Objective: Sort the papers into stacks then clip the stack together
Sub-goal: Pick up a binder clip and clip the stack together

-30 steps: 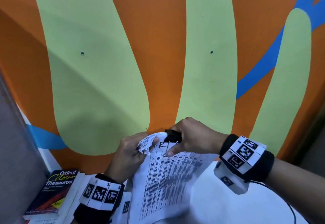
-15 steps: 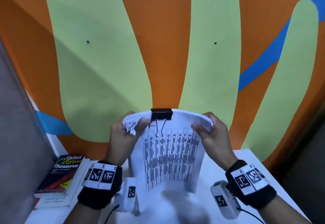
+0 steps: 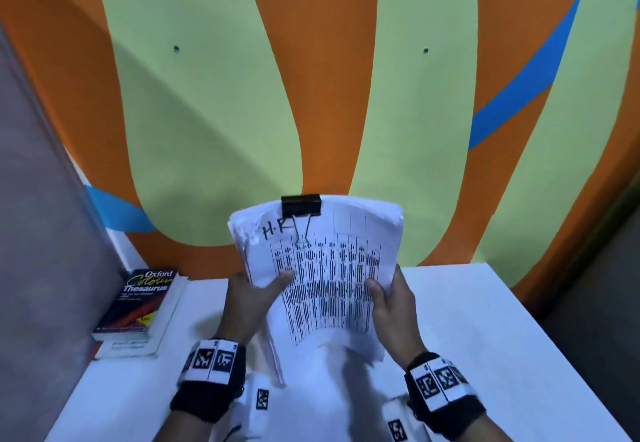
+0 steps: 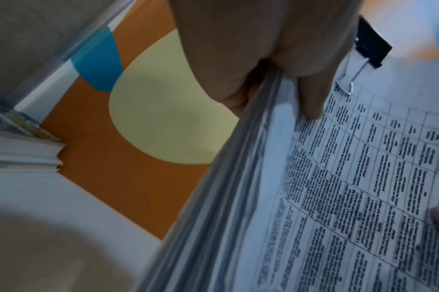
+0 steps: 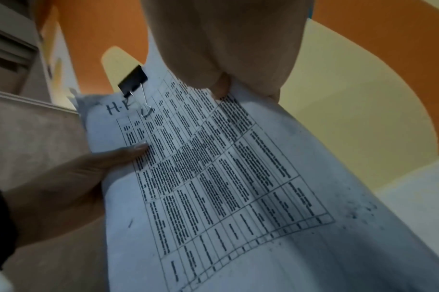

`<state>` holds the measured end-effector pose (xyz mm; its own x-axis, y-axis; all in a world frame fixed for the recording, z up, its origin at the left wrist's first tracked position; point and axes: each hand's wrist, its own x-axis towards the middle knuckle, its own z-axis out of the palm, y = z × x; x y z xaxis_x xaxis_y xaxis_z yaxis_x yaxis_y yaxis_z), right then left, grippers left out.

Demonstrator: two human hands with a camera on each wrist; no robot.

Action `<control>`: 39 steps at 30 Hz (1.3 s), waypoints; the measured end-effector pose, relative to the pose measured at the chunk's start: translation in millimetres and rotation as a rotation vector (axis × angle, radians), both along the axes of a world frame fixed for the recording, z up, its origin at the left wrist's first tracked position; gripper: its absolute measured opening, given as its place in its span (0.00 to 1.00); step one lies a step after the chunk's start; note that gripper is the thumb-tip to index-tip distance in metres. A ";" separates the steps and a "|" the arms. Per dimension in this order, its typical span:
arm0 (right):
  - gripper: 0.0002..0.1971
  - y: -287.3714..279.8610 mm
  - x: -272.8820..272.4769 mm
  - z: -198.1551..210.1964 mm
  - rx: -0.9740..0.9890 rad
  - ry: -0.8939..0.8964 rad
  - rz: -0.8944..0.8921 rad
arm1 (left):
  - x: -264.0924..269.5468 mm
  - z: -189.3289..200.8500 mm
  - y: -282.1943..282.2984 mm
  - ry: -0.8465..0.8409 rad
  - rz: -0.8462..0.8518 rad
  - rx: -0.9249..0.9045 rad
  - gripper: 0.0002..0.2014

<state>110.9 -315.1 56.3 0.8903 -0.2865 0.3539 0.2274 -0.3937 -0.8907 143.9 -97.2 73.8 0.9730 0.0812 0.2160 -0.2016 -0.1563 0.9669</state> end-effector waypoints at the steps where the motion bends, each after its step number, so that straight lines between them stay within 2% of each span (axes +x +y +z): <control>1: 0.10 -0.1 -0.6 3.4 -0.007 -0.021 -0.004 | -0.7 1.4 3.3 -0.024 -0.002 -0.008 0.10; 3: 0.09 0.2 -2.1 0.1 -0.019 -0.004 -0.009 | -4.2 -0.7 8.4 -0.034 -0.011 0.015 0.12; 5: 0.12 3.9 -6.9 -13.5 -0.022 0.126 0.001 | -6.7 -17.4 8.8 0.083 -0.044 0.079 0.11; 8: 0.09 7.7 -14.3 -28.3 -0.033 0.256 -0.011 | -14.1 -53.0 5.4 0.223 -0.057 0.206 0.22; 11: 0.08 2.7 -18.3 -26.5 -0.038 0.267 -0.008 | -21.6 -63.0 6.7 0.211 -0.037 0.229 0.16; 13: 0.09 -2.3 -22.8 -32.0 -0.072 0.319 -0.008 | -25.6 -70.3 10.9 0.243 -0.081 0.216 0.11; 14: 0.08 -4.6 -25.7 -36.8 -0.081 0.373 -0.006 | -26.2 -74.2 13.3 0.278 -0.126 0.235 0.14; 17: 0.07 -8.2 -29.6 -60.4 -0.028 0.609 0.004 | -19.4 -101.2 18.7 0.432 -0.211 0.382 0.42; 18: 0.09 -9.1 -28.0 -70.2 -0.021 0.671 0.015 | -14.7 -111.5 17.5 0.488 -0.219 0.440 0.46; 19: 0.10 -10.0 -24.7 -79.9 -0.043 0.702 0.023 | -9.8 -121.0 15.4 0.534 -0.219 0.491 0.47; 21: 0.06 -8.2 -18.8 -87.1 -0.072 0.752 0.012 | -3.5 -136.4 10.1 0.607 -0.184 0.564 0.42; 22: 0.08 -7.9 -15.8 -89.1 -0.071 0.781 -0.007 | -2.5 -139.2 6.9 0.618 -0.168 0.585 0.40; 24: 0.22 -8.7 -10.1 -93.5 -0.082 0.822 0.010 | -1.2 -140.3 4.1 0.600 -0.143 0.619 0.37; 26: 0.36 -10.7 -10.5 -94.0 -0.188 0.825 0.070 | -2.9 -136.3 3.9 0.570 -0.121 0.658 0.38; 27: 0.43 -11.7 -13.4 -93.7 -0.285 0.806 0.106 | -6.6 -131.9 4.5 0.565 -0.116 0.694 0.42; 30: 0.52 -17.3 -37.3 -84.6 -0.619 0.782 0.284 | -32.8 -117.2 6.6 0.536 -0.187 0.753 0.56; 32: 0.53 -22.6 -60.5 -82.9 -0.774 0.749 0.435 | -62.2 -110.0 7.8 0.510 -0.304 0.801 0.61; 34: 0.50 -27.5 -83.5 -81.6 -0.870 0.726 0.539 | -88.4 -110.6 8.4 0.497 -0.410 0.945 0.63; 37: 0.43 -28.5 -101.1 -81.7 -0.975 0.670 0.556 | -107.2 -118.7 6.4 0.488 -0.486 1.179 0.60; 39: 0.38 -27.2 -101.7 -82.4 -0.975 0.647 0.534 | -109.0 -121.1 3.4 0.483 -0.500 1.242 0.57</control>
<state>9.2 -342.2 -26.1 0.9015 0.2887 -0.3224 0.1943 -0.9356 -0.2947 34.9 -93.8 -47.3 0.8398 -0.2804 -0.4649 -0.1822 -0.9522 0.2451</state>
